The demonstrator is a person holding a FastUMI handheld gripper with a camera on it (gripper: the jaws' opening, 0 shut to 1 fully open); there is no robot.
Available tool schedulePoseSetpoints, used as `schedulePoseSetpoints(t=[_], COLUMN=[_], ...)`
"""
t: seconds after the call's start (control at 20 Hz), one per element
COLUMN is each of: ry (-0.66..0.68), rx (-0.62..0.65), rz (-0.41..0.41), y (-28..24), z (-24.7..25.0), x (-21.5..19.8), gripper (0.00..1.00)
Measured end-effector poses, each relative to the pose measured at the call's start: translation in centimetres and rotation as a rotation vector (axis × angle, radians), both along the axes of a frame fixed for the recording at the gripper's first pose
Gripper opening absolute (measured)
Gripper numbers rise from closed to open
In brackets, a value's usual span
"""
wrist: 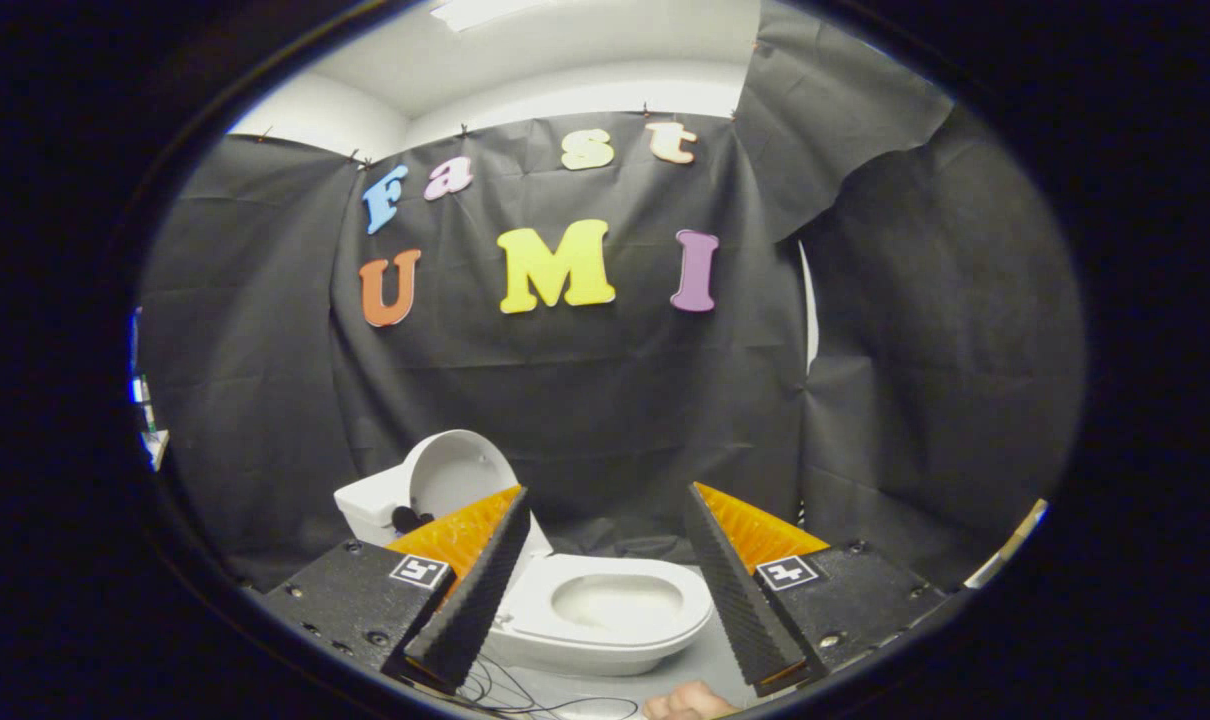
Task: Open the toilet lid.
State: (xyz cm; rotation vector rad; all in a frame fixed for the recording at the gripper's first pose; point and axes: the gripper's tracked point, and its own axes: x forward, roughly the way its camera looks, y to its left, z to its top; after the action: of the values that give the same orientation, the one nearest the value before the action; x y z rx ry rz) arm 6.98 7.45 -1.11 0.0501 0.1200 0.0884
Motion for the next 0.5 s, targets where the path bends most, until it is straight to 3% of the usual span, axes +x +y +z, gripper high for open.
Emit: schedulePoseSetpoints(t=[0.5], ry=[-0.070], rx=[-0.017], rz=[0.017], y=[-2.6], z=[0.1], x=[-2.0], gripper=[0.97])
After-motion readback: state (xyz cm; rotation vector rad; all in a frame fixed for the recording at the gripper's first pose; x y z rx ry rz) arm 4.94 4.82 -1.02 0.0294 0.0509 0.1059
